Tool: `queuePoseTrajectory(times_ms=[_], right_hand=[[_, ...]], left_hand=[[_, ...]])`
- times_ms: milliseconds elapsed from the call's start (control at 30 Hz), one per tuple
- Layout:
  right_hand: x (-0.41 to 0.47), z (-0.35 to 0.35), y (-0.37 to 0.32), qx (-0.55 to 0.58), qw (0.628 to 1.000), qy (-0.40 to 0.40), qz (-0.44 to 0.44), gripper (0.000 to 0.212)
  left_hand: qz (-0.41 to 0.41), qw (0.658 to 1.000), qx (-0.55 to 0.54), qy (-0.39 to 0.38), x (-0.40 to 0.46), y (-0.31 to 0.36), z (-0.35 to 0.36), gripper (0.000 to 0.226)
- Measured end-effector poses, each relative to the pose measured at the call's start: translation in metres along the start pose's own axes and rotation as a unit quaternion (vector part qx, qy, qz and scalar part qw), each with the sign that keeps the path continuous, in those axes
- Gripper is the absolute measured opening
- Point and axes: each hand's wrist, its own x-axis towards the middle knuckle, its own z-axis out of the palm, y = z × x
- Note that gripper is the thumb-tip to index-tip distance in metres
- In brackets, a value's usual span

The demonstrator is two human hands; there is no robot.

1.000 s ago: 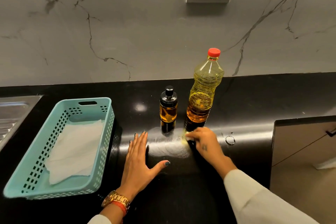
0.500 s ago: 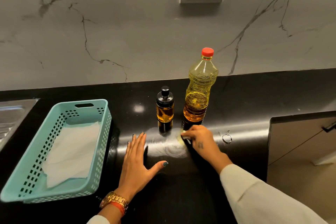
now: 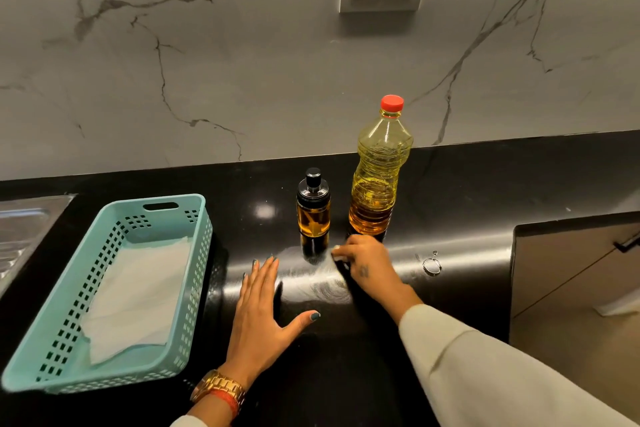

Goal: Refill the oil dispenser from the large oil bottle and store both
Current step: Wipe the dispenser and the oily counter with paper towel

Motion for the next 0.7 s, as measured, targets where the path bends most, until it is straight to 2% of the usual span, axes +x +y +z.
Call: queuePoseTrajectory(times_ms=[133, 200, 267, 300, 367, 467, 567, 633, 700], right_hand=[[-0.022, 0.015, -0.029, 0.027, 0.990, -0.056, -0.125, 0.032], [-0.054, 0.016, -0.012, 0.038, 0.984, -0.065, -0.164, 0.039], [-0.073, 0.006, 0.014, 0.063, 0.989, -0.021, -0.136, 0.037], [-0.077, -0.002, 0.025, 0.080, 0.991, 0.009, -0.105, 0.029], [-0.068, -0.016, 0.039, 0.081, 0.994, 0.067, -0.028, 0.027], [-0.034, -0.015, 0.029, 0.059, 0.994, 0.091, 0.024, 0.028], [-0.025, -0.002, 0.002, 0.040, 0.999, 0.024, -0.016, 0.024], [-0.044, 0.006, 0.000, 0.053, 0.995, 0.006, -0.088, 0.022], [-0.067, 0.004, 0.017, 0.078, 0.990, 0.007, -0.117, 0.024]], left_hand=[[-0.002, 1.000, 0.003, 0.001, 0.000, -0.001, 0.001, 0.109], [-0.003, 1.000, 0.003, 0.003, 0.000, -0.002, 0.001, 0.110], [-0.001, 1.000, 0.002, 0.003, 0.000, -0.002, 0.001, 0.109], [0.000, 1.000, 0.001, 0.003, 0.000, -0.001, 0.001, 0.109], [0.004, 1.000, 0.002, 0.001, 0.001, -0.001, 0.001, 0.110], [0.007, 1.000, 0.007, 0.000, 0.001, 0.000, 0.000, 0.109], [0.005, 1.000, 0.012, -0.002, 0.001, -0.001, 0.001, 0.109], [0.000, 1.000, 0.012, -0.002, 0.000, -0.002, 0.001, 0.109], [-0.001, 1.000, 0.009, -0.001, 0.000, -0.002, 0.001, 0.109]])
